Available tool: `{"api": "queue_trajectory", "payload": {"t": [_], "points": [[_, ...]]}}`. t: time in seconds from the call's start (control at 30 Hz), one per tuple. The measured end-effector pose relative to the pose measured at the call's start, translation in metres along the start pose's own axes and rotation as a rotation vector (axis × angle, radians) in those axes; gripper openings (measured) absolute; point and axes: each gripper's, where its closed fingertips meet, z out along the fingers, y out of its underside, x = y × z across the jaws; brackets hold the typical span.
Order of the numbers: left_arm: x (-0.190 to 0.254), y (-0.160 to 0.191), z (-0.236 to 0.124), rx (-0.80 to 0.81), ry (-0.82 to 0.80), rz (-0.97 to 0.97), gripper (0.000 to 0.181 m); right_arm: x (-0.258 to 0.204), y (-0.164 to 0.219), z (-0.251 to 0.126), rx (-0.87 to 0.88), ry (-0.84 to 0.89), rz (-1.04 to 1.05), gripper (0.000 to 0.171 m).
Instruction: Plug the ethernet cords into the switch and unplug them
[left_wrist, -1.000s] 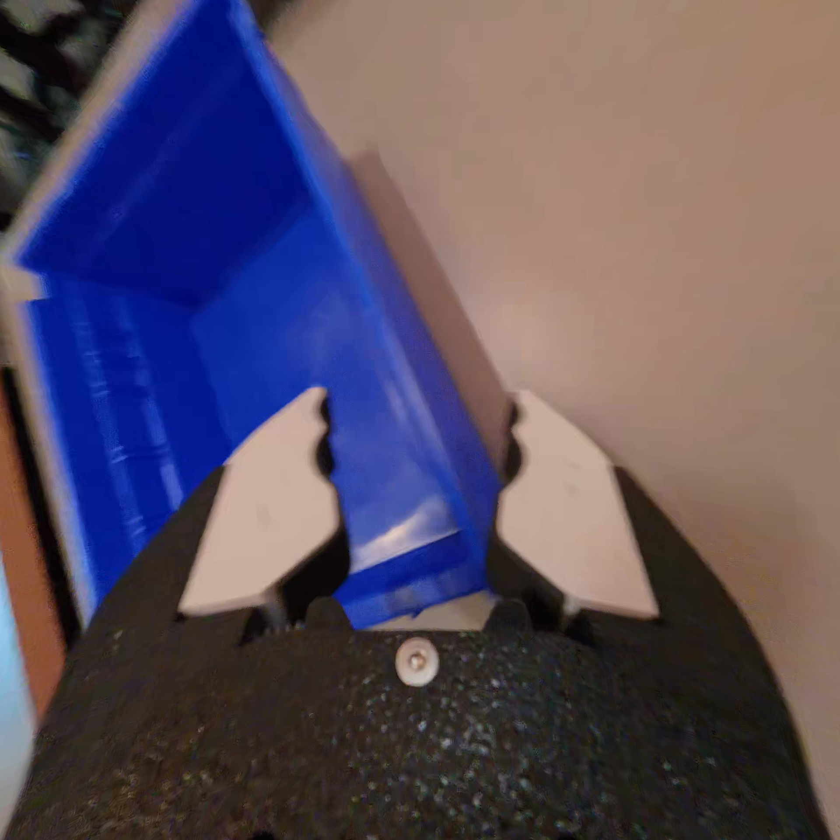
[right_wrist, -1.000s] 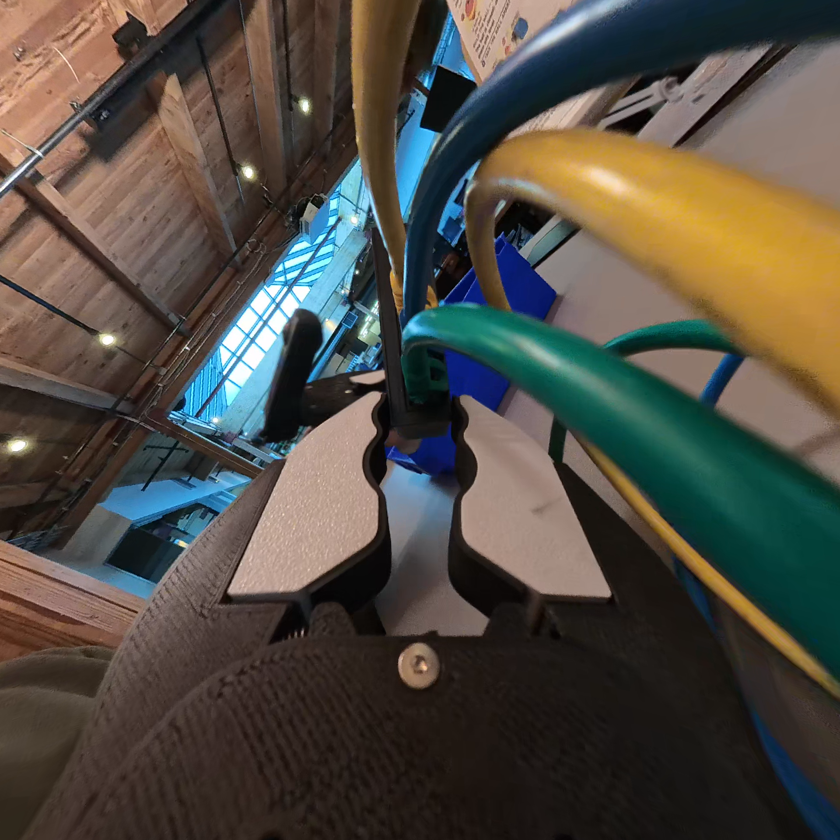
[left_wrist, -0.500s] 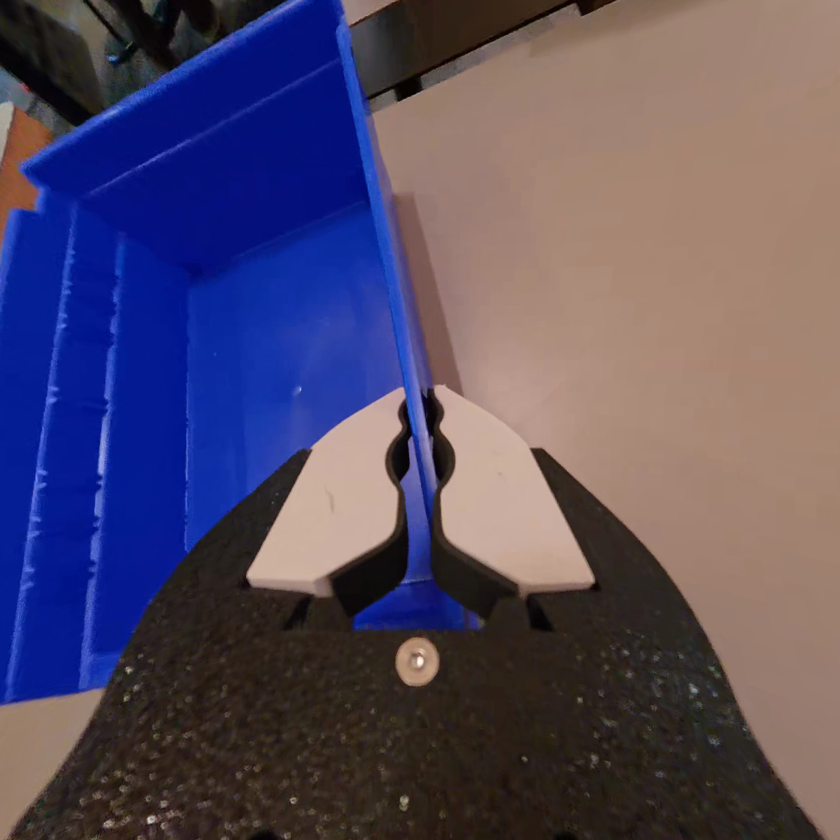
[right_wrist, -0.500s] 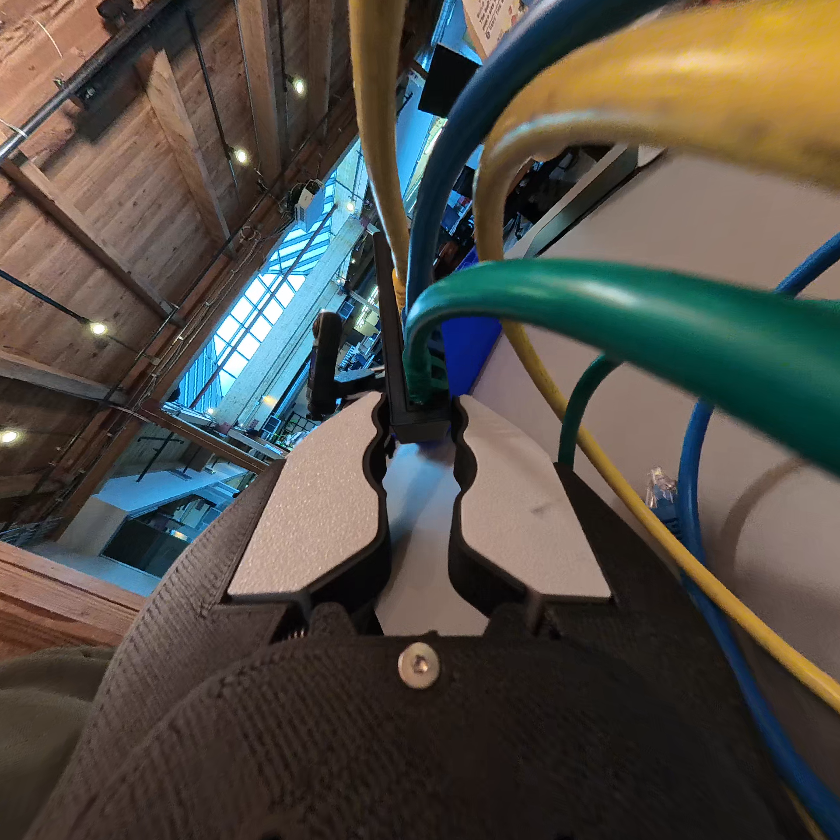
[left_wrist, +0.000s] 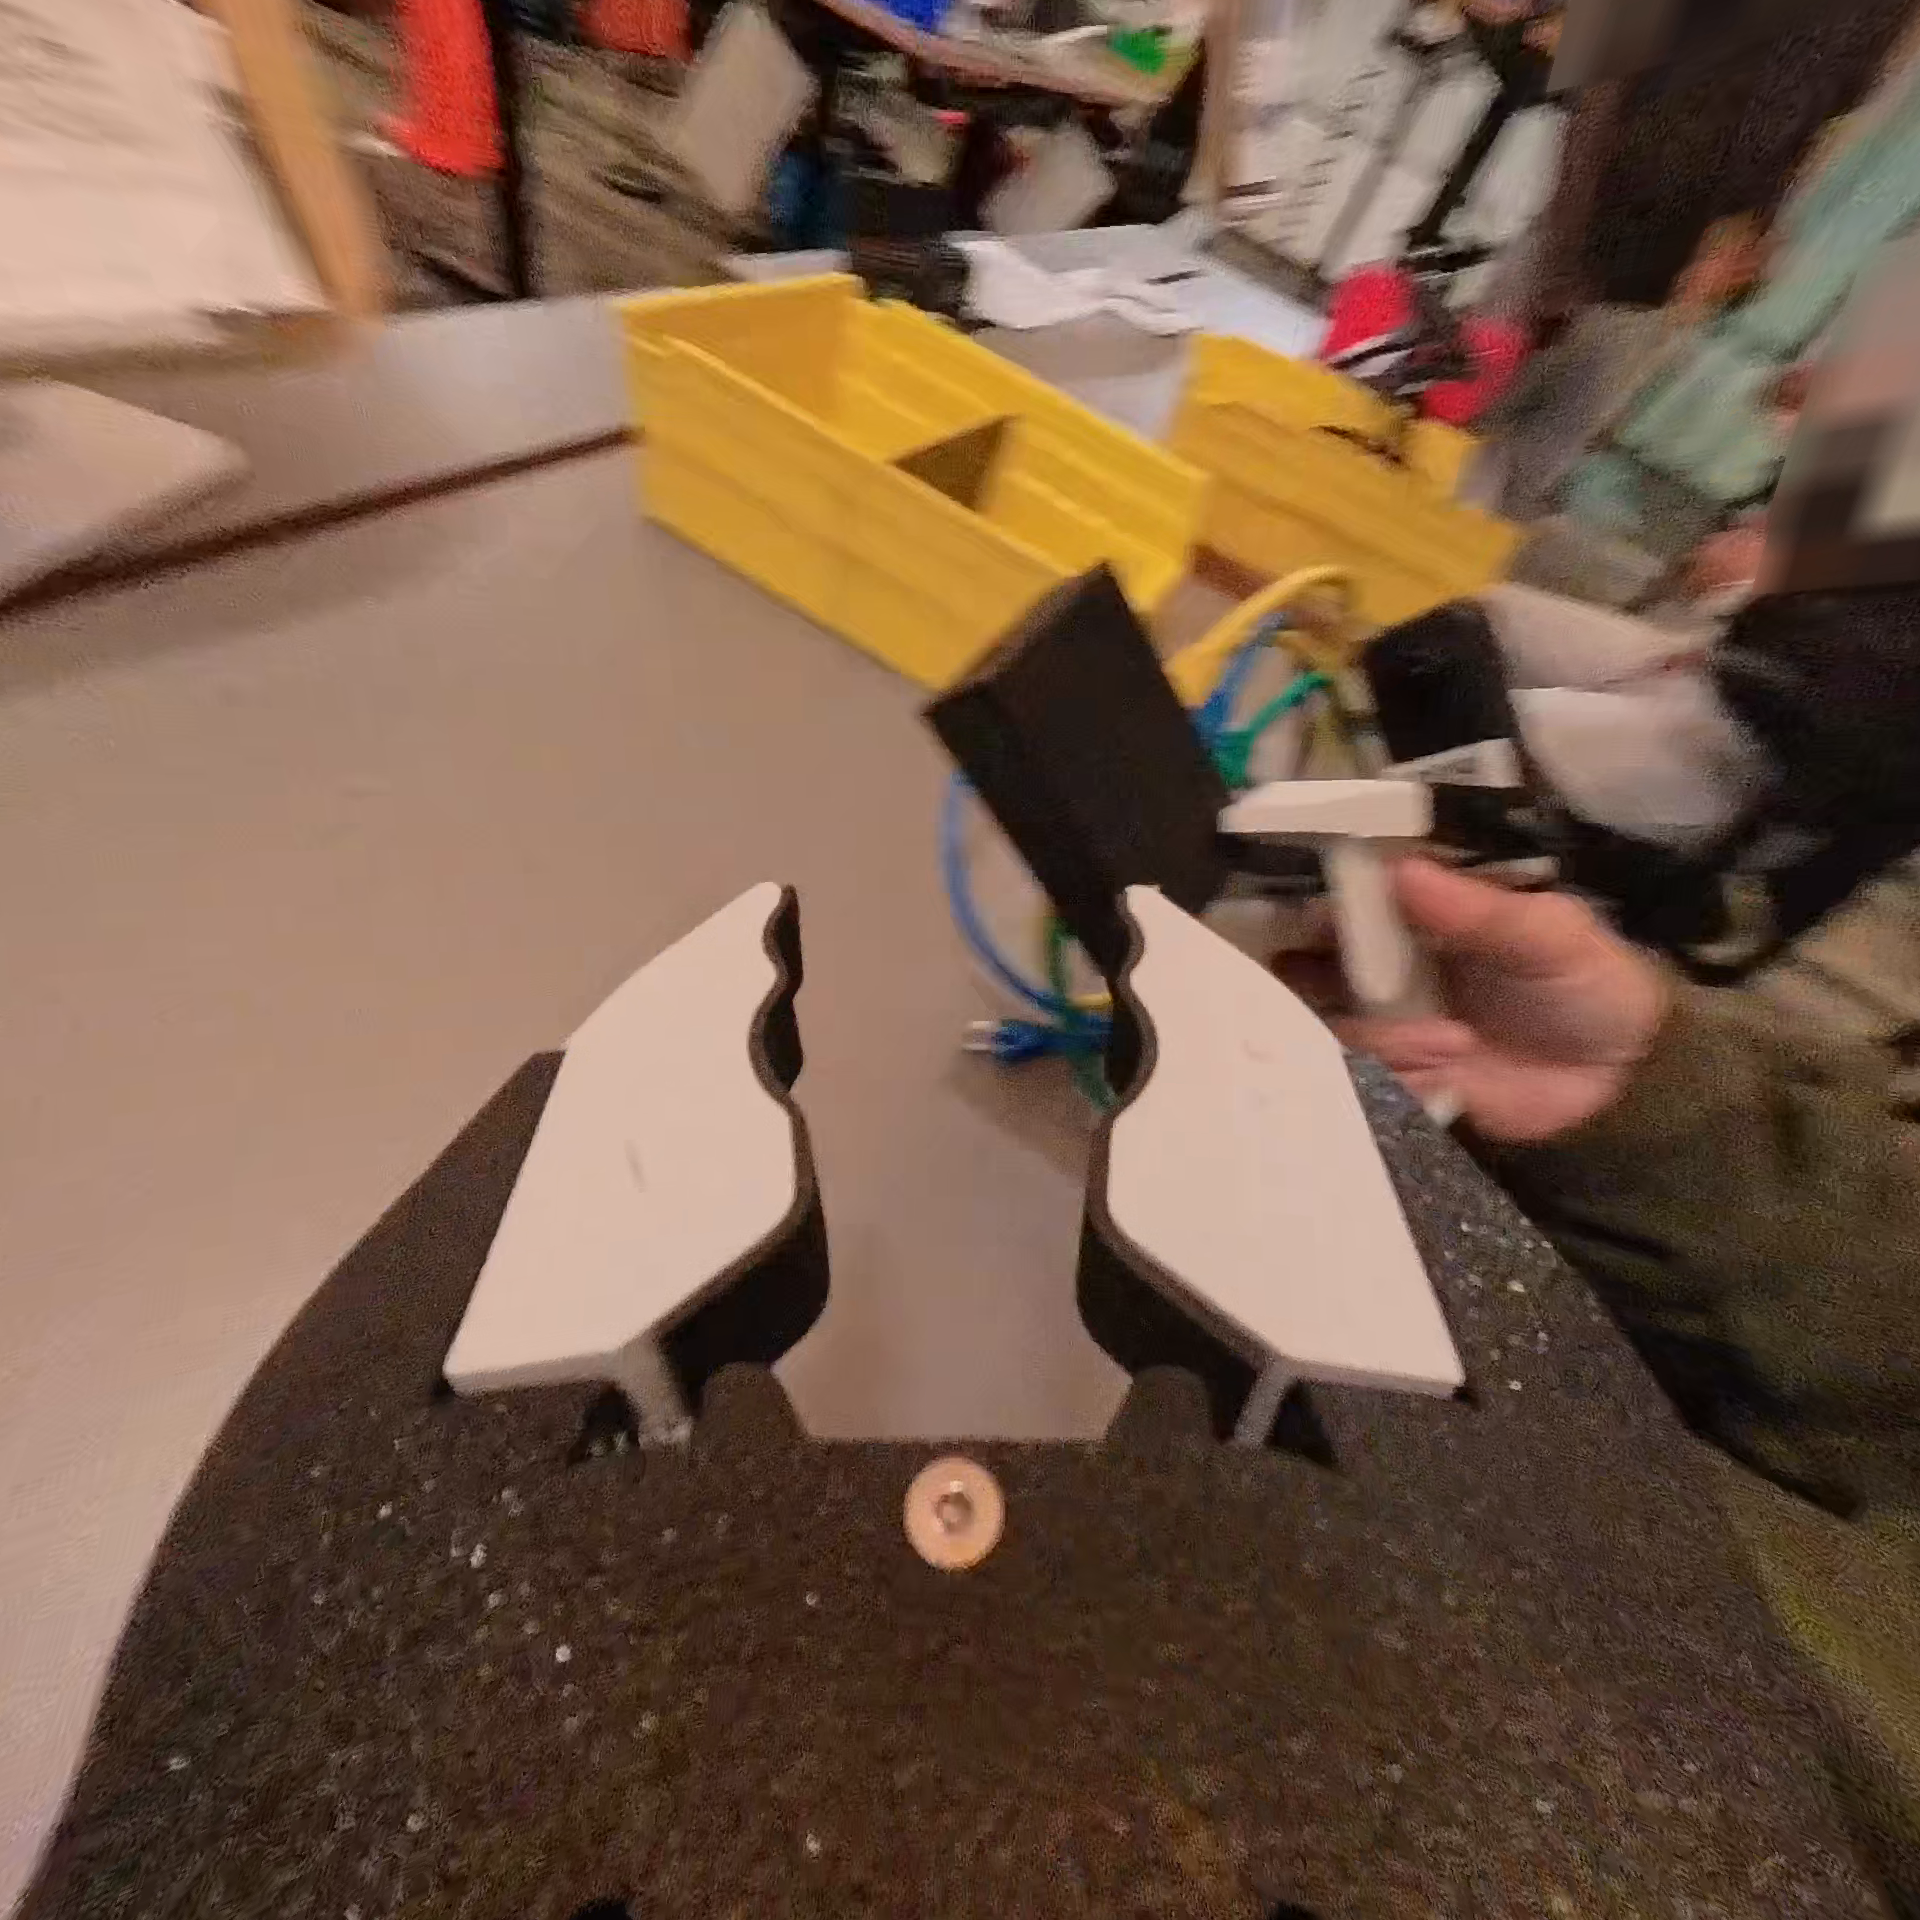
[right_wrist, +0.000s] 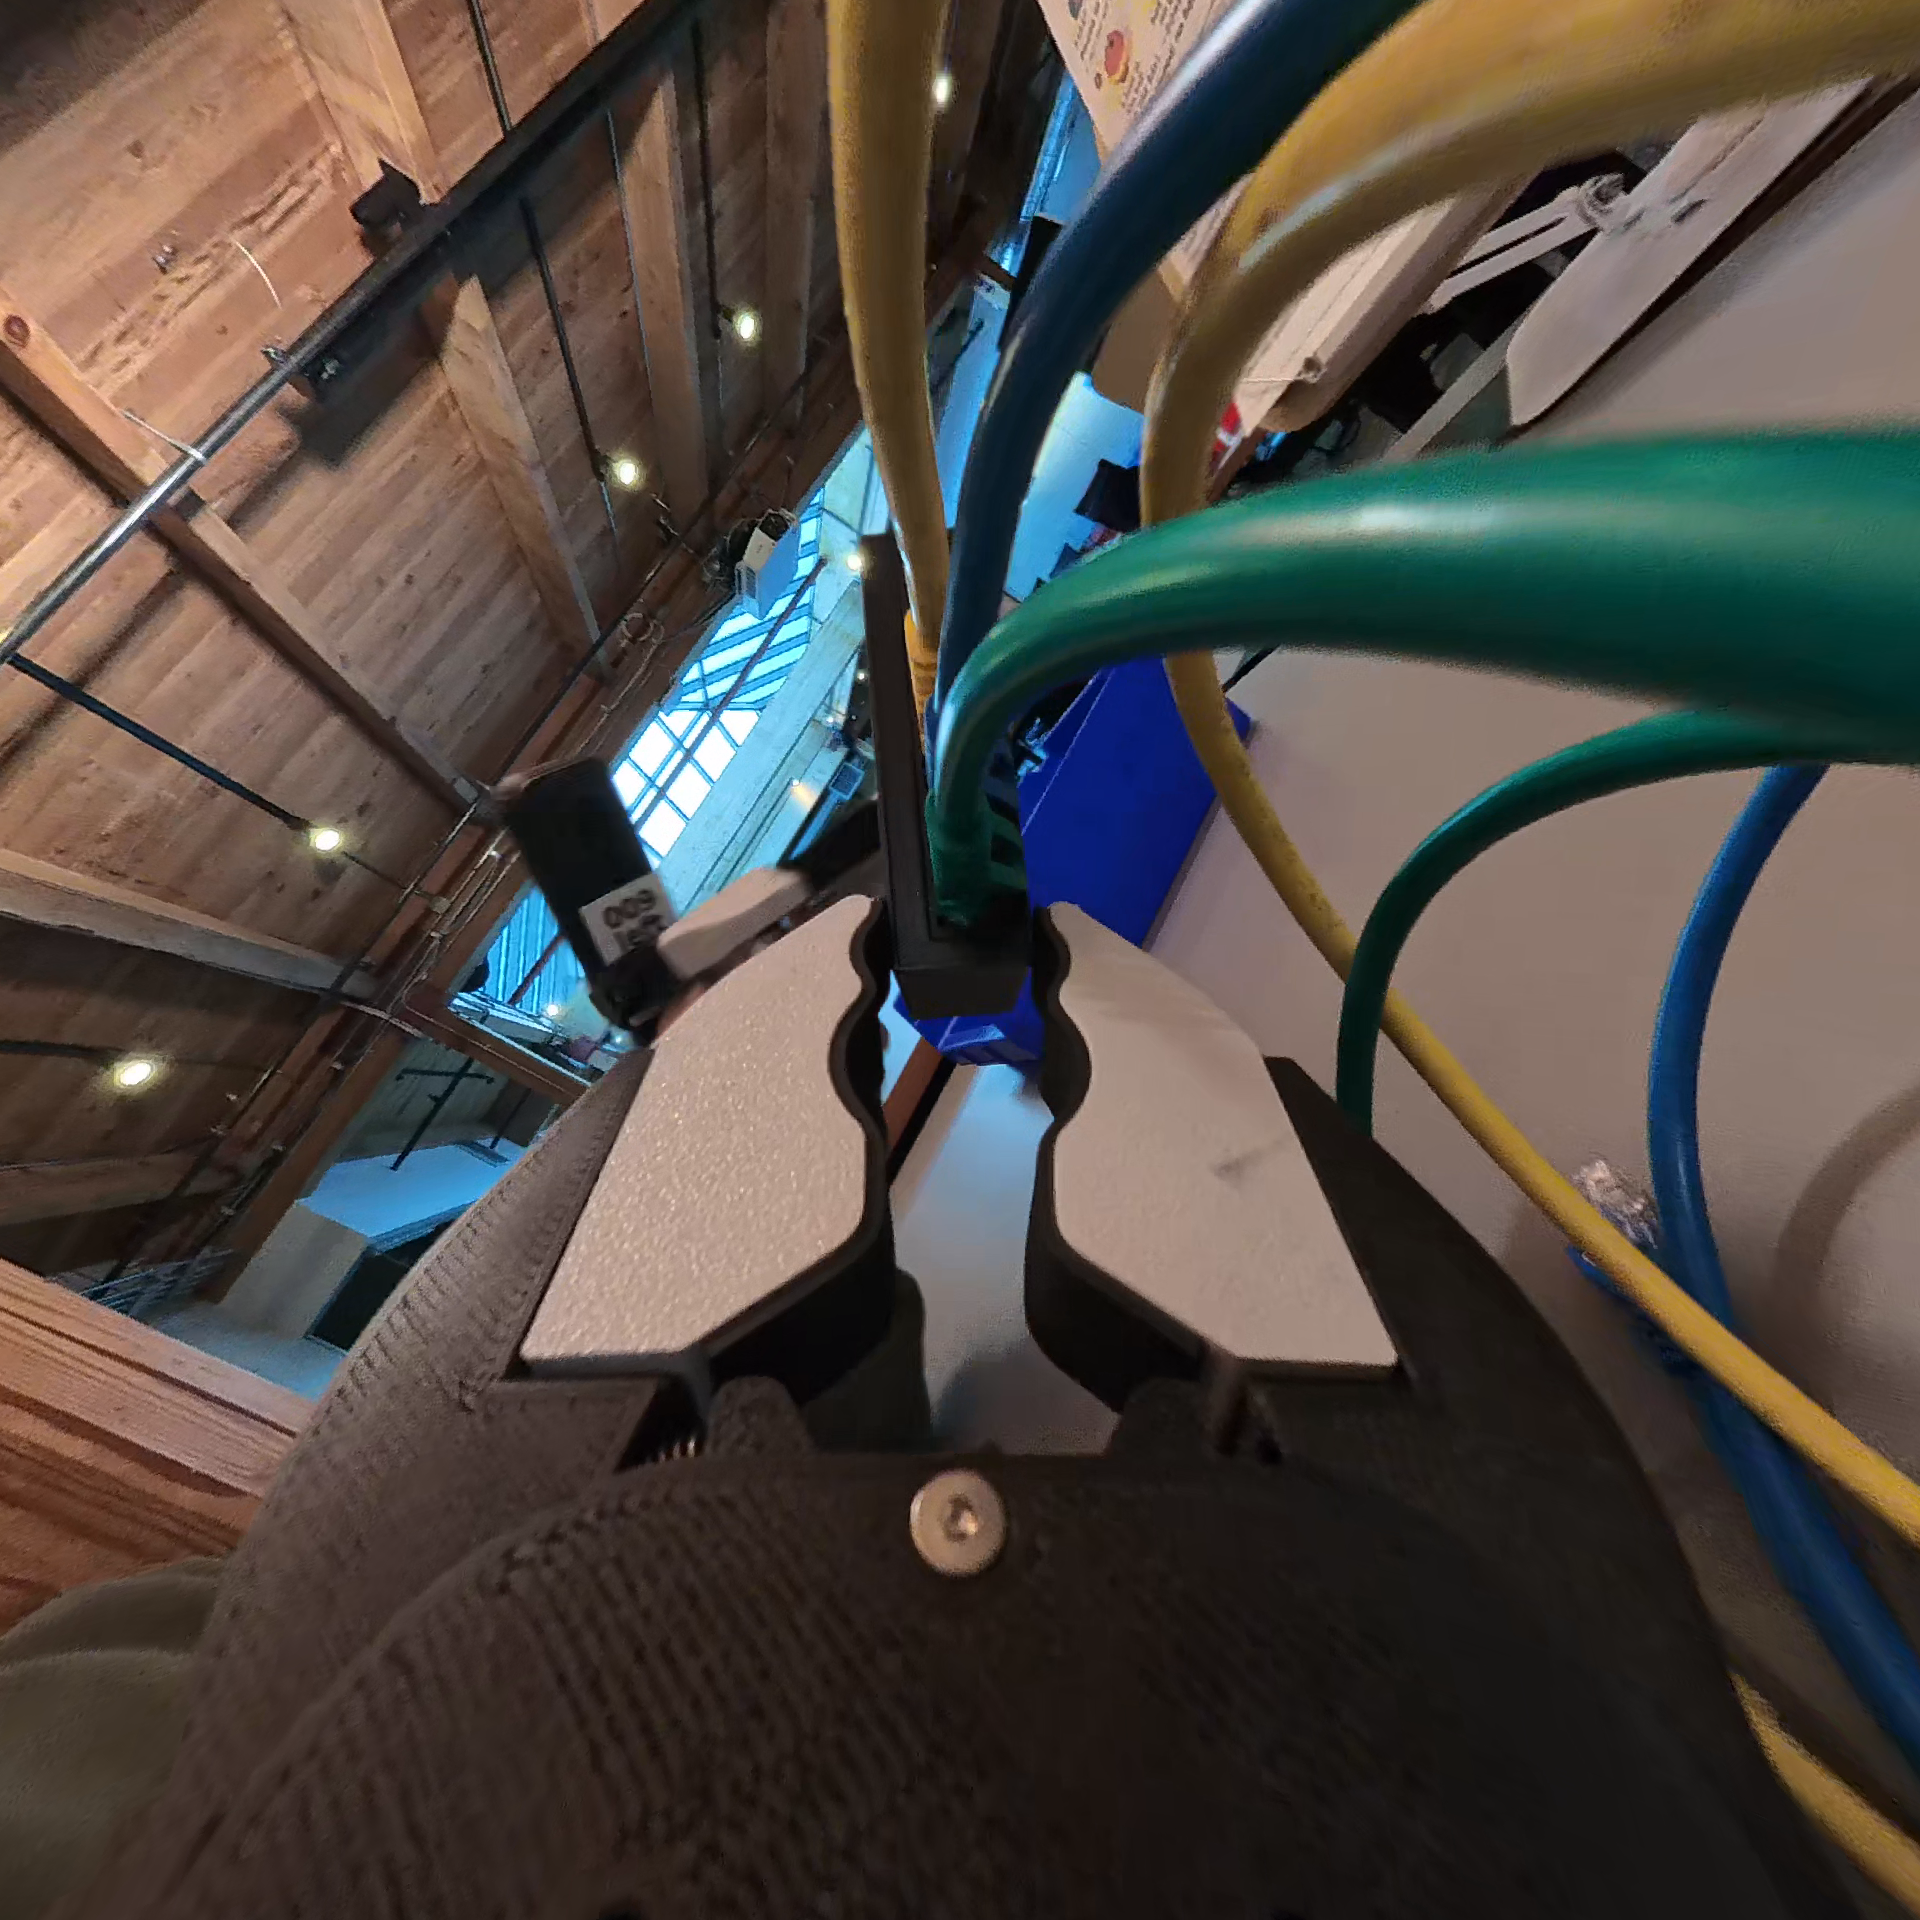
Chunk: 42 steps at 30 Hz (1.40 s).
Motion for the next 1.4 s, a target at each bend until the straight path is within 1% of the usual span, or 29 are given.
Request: {"api": "queue_trajectory", "payload": {"t": [0.03, 0.07, 0.1, 0.17, 0.23, 0.27, 0.37, 0.4, 0.47, 0.5, 0.57, 0.63, 0.8, 0.9, 1.0, 1.13, 1.27, 1.4], "points": [[0.029, 0.004, 0.013, -0.007, 0.17, -0.076, 0.057, -0.002, 0.001, 0.0, 0.002, -0.008, -0.001, 0.026], [0.047, 0.008, 0.023, -0.017, 0.291, -0.148, 0.059, -0.004, 0.002, 0.001, 0.001, -0.015, -0.002, 0.026], [0.059, 0.011, 0.03, -0.022, 0.378, -0.212, 0.055, -0.006, 0.003, 0.001, -0.001, -0.022, -0.002, 0.026], [0.068, 0.012, 0.041, 0.012, 0.475, -0.333, 0.05, -0.009, 0.005, 0.0, -0.004, -0.034, 0.001, 0.026], [0.066, 0.008, 0.045, 0.082, 0.531, -0.445, 0.032, -0.011, 0.005, -0.001, 0.008, -0.053, 0.022, 0.026], [0.065, 0.007, 0.046, 0.104, 0.571, -0.501, 0.027, -0.011, 0.005, -0.001, 0.004, -0.062, 0.029, 0.025], [0.064, 0.01, 0.047, 0.105, 0.705, -0.668, 0.028, -0.007, 0.011, 0.003, -0.038, -0.029, -0.009, 0.025], [0.063, 0.013, 0.049, 0.094, 0.717, -0.689, 0.032, -0.005, 0.013, 0.004, -0.051, -0.009, -0.03, 0.025], [0.057, 0.021, 0.054, 0.074, 0.688, -0.697, 0.05, -0.003, 0.013, 0.003, -0.066, 0.006, -0.048, 0.025], [0.056, 0.023, 0.056, 0.062, 0.673, -0.688, 0.051, -0.003, 0.014, 0.003, -0.082, 0.012, -0.057, 0.025], [0.06, 0.023, 0.054, 0.059, 0.695, -0.666, 0.05, -0.003, 0.02, 0.004, -0.142, 0.018, -0.082, 0.025], [0.067, 0.022, 0.053, 0.06, 0.735, -0.658, 0.032, -0.002, 0.026, 0.007, -0.168, 0.035, -0.104, 0.026], [0.062, 0.024, 0.059, 0.101, 0.714, -0.712, 0.03, 0.007, 0.021, 0.008, -0.127, 0.051, -0.062, 0.025], [0.06, 0.026, 0.064, 0.112, 0.706, -0.779, 0.029, 0.012, 0.018, 0.007, -0.112, 0.073, -0.067, 0.026], [0.06, 0.026, 0.066, 0.12, 0.69, -0.794, 0.027, 0.014, 0.014, 0.005, -0.096, 0.082, -0.088, 0.027], [0.054, 0.026, 0.068, 0.131, 0.608, -0.776, 0.027, 0.02, 0.002, 0.002, -0.012, 0.109, -0.107, 0.027], [0.047, 0.023, 0.064, 0.148, 0.601, -0.803, 0.027, 0.025, -0.01, -0.006, 0.085, 0.107, -0.075, 0.027], [0.042, 0.025, 0.064, 0.146, 0.621, -0.874, 0.027, 0.026, -0.002, -0.002, 0.066, 0.079, -0.033, 0.036]]}}
